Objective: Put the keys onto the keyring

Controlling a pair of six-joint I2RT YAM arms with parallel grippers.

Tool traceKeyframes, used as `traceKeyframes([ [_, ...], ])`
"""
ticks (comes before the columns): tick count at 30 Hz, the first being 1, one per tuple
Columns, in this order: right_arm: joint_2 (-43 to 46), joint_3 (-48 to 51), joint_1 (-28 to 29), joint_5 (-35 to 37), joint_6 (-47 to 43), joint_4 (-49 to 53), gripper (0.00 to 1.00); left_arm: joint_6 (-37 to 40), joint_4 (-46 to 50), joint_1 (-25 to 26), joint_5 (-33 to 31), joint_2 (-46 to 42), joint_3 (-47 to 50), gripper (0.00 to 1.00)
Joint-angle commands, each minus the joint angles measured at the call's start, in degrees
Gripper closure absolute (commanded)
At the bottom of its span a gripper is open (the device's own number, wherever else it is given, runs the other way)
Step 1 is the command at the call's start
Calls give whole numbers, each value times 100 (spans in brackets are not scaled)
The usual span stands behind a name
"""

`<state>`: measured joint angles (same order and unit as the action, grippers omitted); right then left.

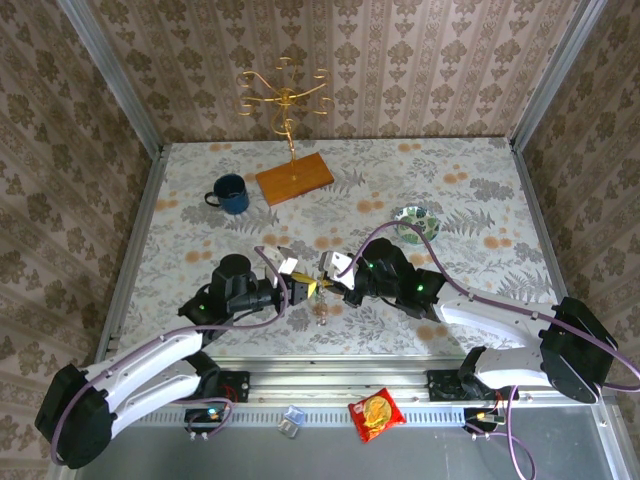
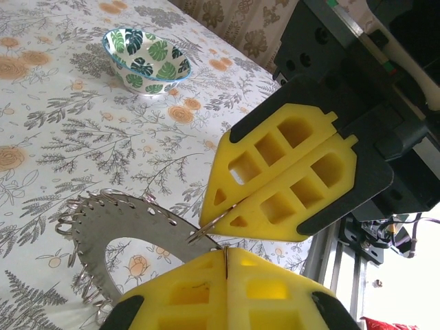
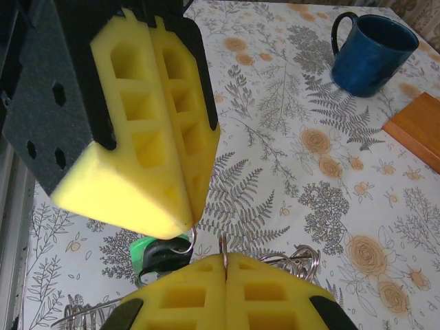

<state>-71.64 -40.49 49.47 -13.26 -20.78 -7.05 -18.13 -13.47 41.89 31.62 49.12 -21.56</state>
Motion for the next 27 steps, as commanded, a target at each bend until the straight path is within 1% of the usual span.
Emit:
traceKeyframes([
  [1,-35,-223,54,31,100,-42,100,126,-418,-35,160,23,57,100],
  [16,-26,-257,101,-45,74,-19,100,40,-652,-32,95,240,25,100],
  [27,36,-223,103,-2,271,-119,100,61,-290,-34,-274,220,28,100],
])
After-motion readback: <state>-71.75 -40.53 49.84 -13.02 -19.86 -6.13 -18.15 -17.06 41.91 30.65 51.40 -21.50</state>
